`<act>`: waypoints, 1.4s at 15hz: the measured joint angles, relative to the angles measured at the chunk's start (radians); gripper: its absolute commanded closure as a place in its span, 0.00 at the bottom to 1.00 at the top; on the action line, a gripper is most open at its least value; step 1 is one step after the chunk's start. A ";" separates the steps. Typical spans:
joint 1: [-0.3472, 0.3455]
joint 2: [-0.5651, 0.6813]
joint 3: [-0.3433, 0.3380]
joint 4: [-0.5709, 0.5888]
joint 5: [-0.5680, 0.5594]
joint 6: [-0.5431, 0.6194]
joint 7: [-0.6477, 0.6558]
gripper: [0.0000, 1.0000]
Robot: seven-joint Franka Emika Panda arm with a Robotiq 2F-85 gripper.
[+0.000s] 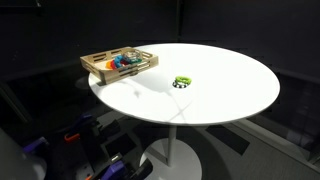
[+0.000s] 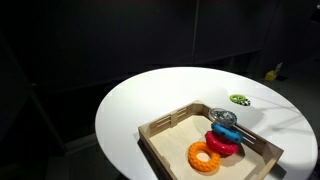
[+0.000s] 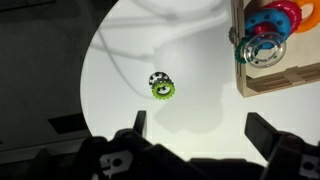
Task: Put the green circular object on the wooden tray
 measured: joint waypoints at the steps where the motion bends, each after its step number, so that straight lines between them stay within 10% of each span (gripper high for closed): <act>1: -0.003 0.037 -0.001 0.027 0.000 0.003 0.010 0.00; 12: -0.006 0.403 -0.065 0.260 0.065 0.003 0.061 0.00; 21: -0.006 0.453 -0.077 0.289 0.071 0.002 0.062 0.00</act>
